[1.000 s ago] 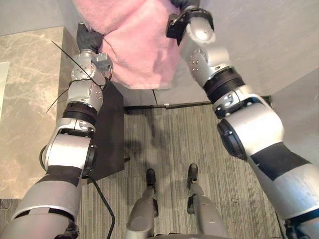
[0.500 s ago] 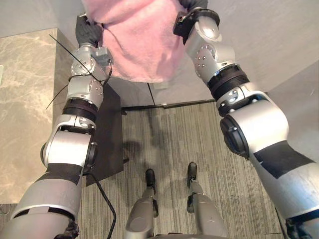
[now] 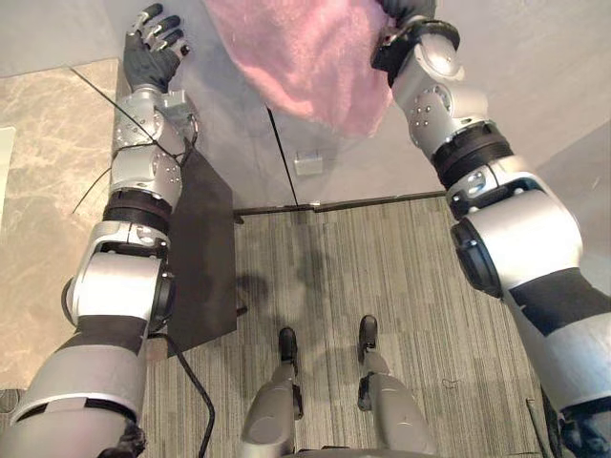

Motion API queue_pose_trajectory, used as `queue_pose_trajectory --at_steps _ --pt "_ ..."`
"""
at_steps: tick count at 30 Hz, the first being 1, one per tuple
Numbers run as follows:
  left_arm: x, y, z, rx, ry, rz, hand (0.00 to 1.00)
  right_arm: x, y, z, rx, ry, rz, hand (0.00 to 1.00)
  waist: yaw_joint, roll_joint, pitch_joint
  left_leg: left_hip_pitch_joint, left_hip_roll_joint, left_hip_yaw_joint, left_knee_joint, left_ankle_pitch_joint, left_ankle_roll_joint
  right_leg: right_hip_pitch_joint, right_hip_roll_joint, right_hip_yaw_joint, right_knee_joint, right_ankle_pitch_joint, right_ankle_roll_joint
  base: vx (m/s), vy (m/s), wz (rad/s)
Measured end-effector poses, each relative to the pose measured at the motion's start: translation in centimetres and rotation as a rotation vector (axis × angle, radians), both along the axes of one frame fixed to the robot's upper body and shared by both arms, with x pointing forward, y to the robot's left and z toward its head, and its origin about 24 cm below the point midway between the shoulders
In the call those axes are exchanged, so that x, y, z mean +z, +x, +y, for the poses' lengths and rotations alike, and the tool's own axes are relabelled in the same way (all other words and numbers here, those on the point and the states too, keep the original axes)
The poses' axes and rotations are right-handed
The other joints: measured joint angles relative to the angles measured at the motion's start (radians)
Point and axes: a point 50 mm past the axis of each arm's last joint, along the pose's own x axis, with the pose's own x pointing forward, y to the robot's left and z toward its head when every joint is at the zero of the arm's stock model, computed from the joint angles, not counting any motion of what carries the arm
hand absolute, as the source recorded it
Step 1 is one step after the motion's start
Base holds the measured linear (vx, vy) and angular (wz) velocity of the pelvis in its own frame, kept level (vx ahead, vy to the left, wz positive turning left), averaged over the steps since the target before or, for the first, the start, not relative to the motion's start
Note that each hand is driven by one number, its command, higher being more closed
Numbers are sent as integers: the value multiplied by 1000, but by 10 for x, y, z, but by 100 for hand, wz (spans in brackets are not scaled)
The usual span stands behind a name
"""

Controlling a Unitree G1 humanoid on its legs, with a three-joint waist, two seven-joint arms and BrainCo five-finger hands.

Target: Organize washtable

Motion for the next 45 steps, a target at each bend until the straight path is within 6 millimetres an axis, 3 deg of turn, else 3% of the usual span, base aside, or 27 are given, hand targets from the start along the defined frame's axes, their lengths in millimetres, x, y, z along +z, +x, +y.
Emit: queue_pose_trajectory --at_steps 5,13,16,18,21,25,29,31,32,34,35,41,45 --pt "-12 -3 14 35 11 30 0 -14 4 -10 -9 -52 17 0 0 0 0 16 0 2 0 0 0 14 2 4 0 0 0 1 5 -2" --pt "-6 -11 27 55 4 -8 0 -20 4 -40 -55 -138 2 0 -1 0 -1 20 -8 3 0 5 7 15 2 10 0 0 0 0 0 0" --pt "-1 -18 30 56 -19 -68 0 -11 -2 -61 -103 -41 -52 0 -3 0 -1 23 -16 2 0 6 8 16 -6 15 0 0 0 12 33 -2" --pt "12 -29 38 123 -74 -152 0 3 -12 -88 -210 149 -121 0 -6 0 -1 28 -20 0 0 7 10 23 -10 12 0 0 0 16 40 4" --pt "35 -50 46 229 -144 -308 0 29 -33 -115 -359 303 -257 0 -13 0 -2 42 -20 -4 0 7 10 42 -11 2 0 0 0 14 28 8" --pt "59 -73 38 243 -112 -486 0 58 -60 -123 -401 347 -442 0 -22 0 -3 51 -23 -22 -2 7 10 57 -14 -5 -1 -1 0 7 22 9" --pt "67 -79 1 93 66 -537 0 59 -80 -107 -322 280 -585 0 -26 2 -13 50 -27 -29 -9 11 16 61 -19 -12 -2 -3 0 -8 15 7" --pt "57 -75 -19 -35 181 -502 0 43 -77 -88 -204 193 -579 0 -28 2 -30 50 -31 -28 -10 14 20 61 -23 -13 -2 -10 -4 0 0 0" --pt "44 -71 -36 -146 259 -451 0 23 -73 -71 -90 136 -538 0 -29 5 -51 50 -30 -28 -10 15 20 61 -22 -15 -2 -10 -4 0 0 0" --pt "32 -68 -48 -245 296 -405 0 7 -70 -58 19 103 -497 0 -30 6 -65 52 -28 -27 -10 15 21 64 -22 -17 -2 -10 -4 11 1 2" --pt "16 -66 -60 -347 332 -346 0 -12 -68 -45 122 69 -448 0 -30 6 -85 52 -25 -27 -10 16 21 66 -22 -21 -3 -11 -6 23 -2 5" --pt "-50 -65 -83 -588 463 -84 0 -82 -63 -8 366 -66 -233 0 -24 5 -159 61 -13 -27 -11 16 21 79 -22 -29 -7 -35 -5 20 -5 3" --pt "-72 -65 -96 -691 506 7 0 -112 -67 21 514 -161 -131 0 -27 4 -171 58 -12 -25 -11 17 19 75 -21 -28 -7 -37 -4 0 0 0"
